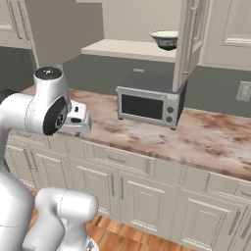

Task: Move the bowls from the cabinet to the plates on the dining table.

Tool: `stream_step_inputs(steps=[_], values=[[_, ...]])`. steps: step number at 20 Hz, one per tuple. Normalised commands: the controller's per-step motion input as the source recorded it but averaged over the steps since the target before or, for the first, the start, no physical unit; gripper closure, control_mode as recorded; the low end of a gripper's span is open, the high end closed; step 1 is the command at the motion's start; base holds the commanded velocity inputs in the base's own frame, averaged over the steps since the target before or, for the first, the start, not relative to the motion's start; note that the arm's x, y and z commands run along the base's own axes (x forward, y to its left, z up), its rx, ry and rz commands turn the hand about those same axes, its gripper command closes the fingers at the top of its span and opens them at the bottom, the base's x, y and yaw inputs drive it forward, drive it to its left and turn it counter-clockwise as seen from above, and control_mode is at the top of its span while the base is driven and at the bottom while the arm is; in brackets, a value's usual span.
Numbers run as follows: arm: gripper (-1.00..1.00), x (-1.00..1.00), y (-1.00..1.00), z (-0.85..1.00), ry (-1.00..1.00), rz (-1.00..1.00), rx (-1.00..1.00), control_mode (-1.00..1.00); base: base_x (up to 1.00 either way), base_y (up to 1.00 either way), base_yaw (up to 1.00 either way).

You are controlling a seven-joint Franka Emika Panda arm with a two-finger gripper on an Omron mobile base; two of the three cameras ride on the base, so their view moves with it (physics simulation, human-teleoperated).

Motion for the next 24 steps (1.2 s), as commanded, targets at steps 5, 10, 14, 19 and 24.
stream_step_inputs(steps=[5, 10, 14, 19, 24], values=[[-1.0, 0.0, 0.0, 0.0, 0.0, 0.0, 0.0, 1.0, 0.64, 0.0, -0.14], [-1.0, 0.0, 0.0, 0.0, 0.0, 0.0, 0.0, 1.0, 0.55, 0.12, -0.14], [-1.0, 0.0, 0.0, 0.0, 0.0, 0.0, 0.0, 1.0, 0.44, 0.32, -0.07], [-1.0, 0.0, 0.0, 0.0, 0.0, 0.0, 0.0, 1.0, 0.3, 0.39, -0.03], [-1.0, 0.0, 0.0, 0.0, 0.0, 0.0, 0.0, 1.0, 0.34, 0.23, -0.06]])
